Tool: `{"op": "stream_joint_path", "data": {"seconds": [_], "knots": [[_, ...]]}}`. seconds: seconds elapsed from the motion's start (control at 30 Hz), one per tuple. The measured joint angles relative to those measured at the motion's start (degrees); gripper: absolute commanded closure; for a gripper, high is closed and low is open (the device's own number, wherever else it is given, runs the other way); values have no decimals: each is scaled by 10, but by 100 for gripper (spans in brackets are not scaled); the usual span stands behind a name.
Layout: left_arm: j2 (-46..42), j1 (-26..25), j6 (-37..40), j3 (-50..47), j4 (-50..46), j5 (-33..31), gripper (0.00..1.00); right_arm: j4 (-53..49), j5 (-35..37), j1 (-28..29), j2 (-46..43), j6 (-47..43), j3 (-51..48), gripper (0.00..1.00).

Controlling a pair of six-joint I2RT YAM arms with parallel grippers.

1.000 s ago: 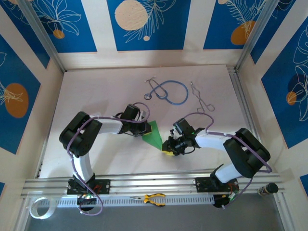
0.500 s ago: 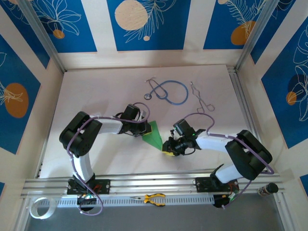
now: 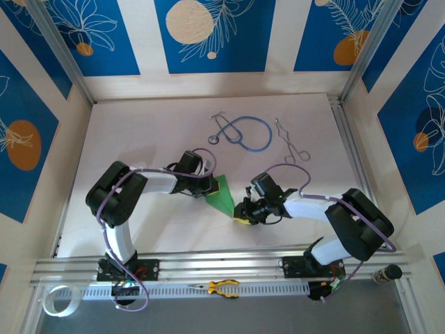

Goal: Fold a paper plane with a square sheet of paper (pick it up from the middle)
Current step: Turn over the paper at the center of the table.

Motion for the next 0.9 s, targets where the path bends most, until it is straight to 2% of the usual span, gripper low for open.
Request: {"op": "stream_joint_path", "data": {"seconds": [0.63, 0.9], "knots": [[0, 0, -15, 0, 1, 1, 92, 85, -33, -30, 3, 9, -3, 72], [0, 0, -18, 0, 1, 2, 91, 98, -43, -38, 8, 7, -3, 86]]}}
